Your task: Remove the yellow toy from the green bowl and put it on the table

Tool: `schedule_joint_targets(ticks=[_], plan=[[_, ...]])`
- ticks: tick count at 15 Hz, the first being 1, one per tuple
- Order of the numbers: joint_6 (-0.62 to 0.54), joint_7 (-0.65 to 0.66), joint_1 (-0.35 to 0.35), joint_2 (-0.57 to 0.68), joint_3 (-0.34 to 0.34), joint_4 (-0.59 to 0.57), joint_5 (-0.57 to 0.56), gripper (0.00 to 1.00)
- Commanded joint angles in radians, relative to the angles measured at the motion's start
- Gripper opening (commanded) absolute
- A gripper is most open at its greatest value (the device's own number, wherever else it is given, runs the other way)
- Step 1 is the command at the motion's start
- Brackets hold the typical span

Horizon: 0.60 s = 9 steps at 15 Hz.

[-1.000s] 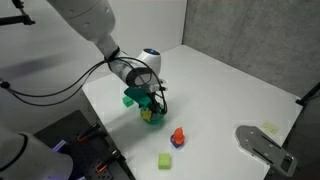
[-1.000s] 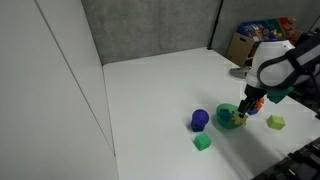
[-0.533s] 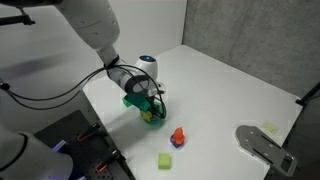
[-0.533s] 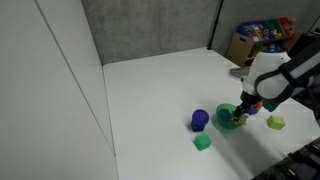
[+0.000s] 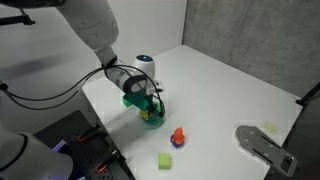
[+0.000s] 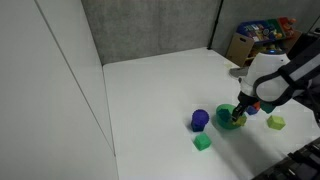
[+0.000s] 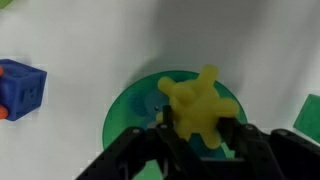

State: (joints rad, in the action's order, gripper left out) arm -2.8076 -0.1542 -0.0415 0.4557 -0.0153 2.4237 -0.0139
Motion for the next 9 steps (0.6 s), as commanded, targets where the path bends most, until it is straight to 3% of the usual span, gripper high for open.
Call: schedule_joint_targets(ticks=[1, 4, 9], plan=[[0.068, -0.001, -0.021, -0.086, -0.012, 0.004, 0.007, 0.22], [0.131, -0.017, -0.036, -0.145, -0.030, -0.015, 0.038, 0.16], [0.168, 0.030, -0.021, -0.205, 0.042, -0.029, -0.008, 0.12]])
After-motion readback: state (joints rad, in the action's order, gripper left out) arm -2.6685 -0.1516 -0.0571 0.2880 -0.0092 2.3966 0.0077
